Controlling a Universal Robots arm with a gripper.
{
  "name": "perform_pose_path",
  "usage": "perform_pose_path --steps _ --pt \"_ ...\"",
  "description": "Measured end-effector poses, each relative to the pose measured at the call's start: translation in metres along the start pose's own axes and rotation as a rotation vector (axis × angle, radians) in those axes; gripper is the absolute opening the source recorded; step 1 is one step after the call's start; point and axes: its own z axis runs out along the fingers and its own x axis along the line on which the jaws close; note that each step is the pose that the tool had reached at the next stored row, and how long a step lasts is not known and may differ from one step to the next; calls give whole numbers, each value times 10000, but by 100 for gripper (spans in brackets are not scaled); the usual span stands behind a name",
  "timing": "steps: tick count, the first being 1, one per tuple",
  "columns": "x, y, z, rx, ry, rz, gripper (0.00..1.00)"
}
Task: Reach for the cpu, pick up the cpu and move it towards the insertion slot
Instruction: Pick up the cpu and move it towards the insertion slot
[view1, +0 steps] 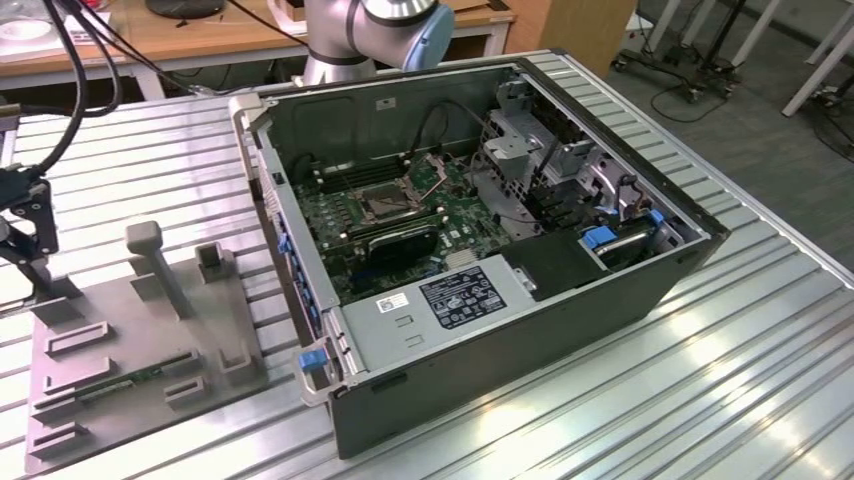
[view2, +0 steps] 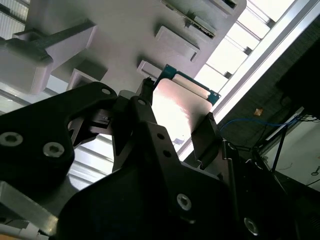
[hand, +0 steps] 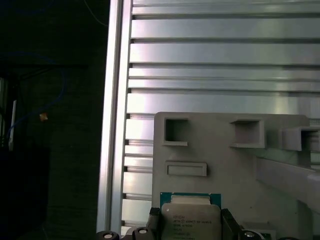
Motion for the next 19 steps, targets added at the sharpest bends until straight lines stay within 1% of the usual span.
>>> perform_pose_path --steps 19 --pt "0 9 -232 0 1 0 55"
